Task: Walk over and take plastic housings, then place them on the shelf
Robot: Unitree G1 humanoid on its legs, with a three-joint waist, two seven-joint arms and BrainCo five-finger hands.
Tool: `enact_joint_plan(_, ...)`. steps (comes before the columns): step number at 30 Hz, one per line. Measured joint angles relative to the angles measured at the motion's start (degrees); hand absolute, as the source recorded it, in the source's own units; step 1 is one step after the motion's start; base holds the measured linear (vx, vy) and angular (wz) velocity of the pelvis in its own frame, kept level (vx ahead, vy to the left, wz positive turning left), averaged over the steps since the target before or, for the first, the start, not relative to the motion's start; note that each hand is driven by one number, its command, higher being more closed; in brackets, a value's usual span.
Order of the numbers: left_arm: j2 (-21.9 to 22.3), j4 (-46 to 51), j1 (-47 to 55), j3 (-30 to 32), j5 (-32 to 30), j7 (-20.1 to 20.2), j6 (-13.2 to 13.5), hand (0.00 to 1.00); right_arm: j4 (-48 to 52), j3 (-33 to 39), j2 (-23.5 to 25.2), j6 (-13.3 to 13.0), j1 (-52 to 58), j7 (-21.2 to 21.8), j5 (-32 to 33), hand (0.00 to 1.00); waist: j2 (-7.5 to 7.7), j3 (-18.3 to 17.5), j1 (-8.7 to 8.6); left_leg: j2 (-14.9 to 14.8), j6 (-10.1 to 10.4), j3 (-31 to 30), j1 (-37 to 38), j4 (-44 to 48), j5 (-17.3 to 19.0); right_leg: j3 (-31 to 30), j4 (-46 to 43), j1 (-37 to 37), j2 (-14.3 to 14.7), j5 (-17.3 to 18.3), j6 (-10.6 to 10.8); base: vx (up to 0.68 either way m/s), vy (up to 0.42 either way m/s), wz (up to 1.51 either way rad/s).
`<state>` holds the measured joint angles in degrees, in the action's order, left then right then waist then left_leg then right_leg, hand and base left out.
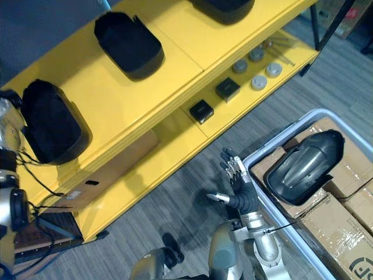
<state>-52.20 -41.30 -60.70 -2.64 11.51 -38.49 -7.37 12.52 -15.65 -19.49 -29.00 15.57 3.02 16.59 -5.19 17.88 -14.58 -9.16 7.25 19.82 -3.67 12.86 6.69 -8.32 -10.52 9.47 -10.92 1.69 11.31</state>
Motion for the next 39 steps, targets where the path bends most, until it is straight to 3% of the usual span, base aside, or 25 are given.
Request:
enact_joint_plan(2,-1.42,2.24,-0.53,-2.49,-3.21,0.87,2.88,0.00,-1.14,-1.77,-0.38,-1.53,-1.01,0.77,-1.77,0.00,0.13,-2.96,0.25,-0.08,0.01,-1.11,1.33,-0.76,-0.01,1.58,2.32,-3.01,-0.03,-0.44,-0.06,0.08,0.003,0.26)
enact_joint_plan(4,-1.39,5.28,0.85,-3.86,-3.19,1.76,6.12,0.00,-2.28,-4.53,-1.04,-2.22,-3.61,0.77,-1.79,0.00,0.23,-5.56,1.61,-0.08,0.01,-2.52,2.02,-1.32,-0.01,3.46,4.43,-5.62,-0.19,-0.88,-0.16,0.05,0.008,0.28)
enact_joint_plan(5,-1.39,6.92,1.86,-3.77,-3.19,2.02,6.69,0.00,-2.33,-5.25,-1.21,-2.21,-4.68,0.75,-1.80,1.00,0.29,-6.09,2.15,-0.06,0.04,-2.95,2.14,-1.40,-0.03,3.81,4.91,-6.22,-0.20,-1.04,-0.18,0.03,0.013,0.25)
enact_joint_plan(7,-0.90,15.04,9.47,-2.01,-3.10,3.33,9.88,0.00,-2.57,-7.78,-1.30,-2.12,-9.24,0.55,-1.74,1.00,0.51,-7.37,3.87,0.02,0.14,-5.10,2.99,-1.47,-0.09,6.37,6.51,-9.48,-0.42,-1.17,-0.17,0.02,0.012,0.41)
enact_joint_plan(10,2.88,28.12,23.82,4.28,-3.22,3.95,11.98,0.00,-2.69,-9.18,-1.13,-1.28,-12.51,0.28,-1.64,1.00,0.76,-9.67,6.60,0.26,0.35,-6.59,3.94,-2.77,-0.66,8.41,7.13,-11.28,-0.45,-1.16,-0.18,0.03,-0.003,0.36)
enact_joint_plan(12,10.32,39.71,38.48,10.38,-3.35,4.87,13.89,0.00,-3.09,-9.65,-0.19,0.97,-14.02,-0.16,-1.56,1.00,1.49,-10.55,8.73,0.63,0.48,-9.82,4.48,-3.29,-1.24,12.56,8.04,-14.34,-0.68,-1.11,-0.25,0.02,-0.023,0.64)
enact_joint_plan(14,15.68,44.13,46.71,12.36,-3.57,5.91,14.91,0.00,-3.53,-9.95,0.41,2.52,-14.20,-0.44,-1.56,1.00,2.10,-10.91,10.53,0.91,0.54,-11.58,4.59,-3.43,-1.57,14.69,8.67,-15.96,-0.78,-0.95,-0.49,-0.01,-0.015,0.56)
enact_joint_plan(16,24.46,50.18,59.21,14.05,-3.46,8.25,16.52,0.00,-6.03,-11.12,2.60,4.73,-14.53,-0.62,-1.61,1.00,3.51,-11.78,13.28,1.39,0.84,-14.70,4.39,-4.63,-2.50,18.00,9.03,-17.70,-0.72,-0.36,-1.30,-0.03,-0.029,0.68)
enact_joint_plan(17,26.59,51.28,62.14,14.02,-3.46,8.82,17.32,0.00,-6.86,-11.23,3.33,5.18,-14.65,-0.65,-1.63,1.00,3.87,-12.00,14.01,1.43,0.90,-15.20,4.16,-4.91,-2.84,18.77,8.91,-17.76,-0.69,-0.12,-1.43,-0.03,-0.043,0.66)
enact_joint_plan(19,35.14,53.23,71.73,13.99,-3.34,10.71,20.09,0.00,-11.50,-12.22,5.92,6.07,-16.93,-2.08,-1.75,1.00,4.95,-12.66,16.38,1.77,1.17,-18.31,2.44,-5.42,-3.76,21.69,8.07,-17.70,-0.53,0.82,-2.29,-0.05,-0.041,0.65)
enact_joint_plan(22,42.45,53.14,79.62,13.86,-2.63,12.66,20.12,0.00,-18.90,-12.60,9.07,6.89,-21.17,-6.18,-2.91,1.00,5.05,-12.58,19.16,1.85,1.25,-21.15,0.94,-5.42,-4.64,24.27,7.45,-17.69,-0.17,1.74,-2.90,-0.06,-0.029,0.49)
enact_joint_plan(26,46.62,51.42,86.07,13.63,0.64,18.18,20.36,0.00,-25.88,-12.11,11.60,6.86,-25.26,-11.50,-4.74,1.00,4.88,-12.00,21.50,2.01,1.38,-24.18,-0.65,-5.23,-5.40,27.29,6.32,-17.76,0.09,2.51,-2.96,-0.05,-0.028,0.40)
enact_joint_plan(28,47.84,49.51,89.13,11.88,2.14,24.78,21.57,0.00,-28.93,-9.71,12.72,6.86,-28.15,-15.45,-8.70,1.00,4.29,-10.25,22.94,2.23,1.38,-25.63,-1.70,-4.25,-5.40,28.39,5.26,-17.78,0.05,3.02,-2.94,-0.05,-0.007,0.28)
enact_joint_plan(31,48.19,48.48,90.14,8.50,6.26,31.13,21.75,0.00,-30.81,-6.71,13.38,6.86,-31.93,-18.13,-9.05,1.00,4.01,-7.69,23.78,2.52,1.29,-26.84,-2.54,-3.85,-5.64,29.37,4.23,-17.50,-0.08,3.35,-2.90,-0.06,0.004,0.26)
enact_joint_plan(34,48.13,41.94,89.54,3.87,8.52,38.11,20.60,0.00,-34.88,-3.19,14.22,6.97,-38.53,-20.23,-8.90,1.00,2.56,-4.59,24.06,2.66,0.85,-27.19,-4.53,-2.87,-6.11,29.84,2.70,-15.51,-0.41,3.46,-2.95,-0.06,0.016,0.06)
enact_joint_plan(39,47.31,32.23,86.30,-1.61,11.89,41.61,19.37,0.00,-38.83,0.34,14.04,7.97,-44.27,-20.97,-8.88,1.00,2.22,0.31,24.94,3.35,1.09,-27.12,-5.53,-2.53,-6.61,29.42,-2.08,-12.64,-1.96,5.25,-2.27,0.00,0.000,0.02)
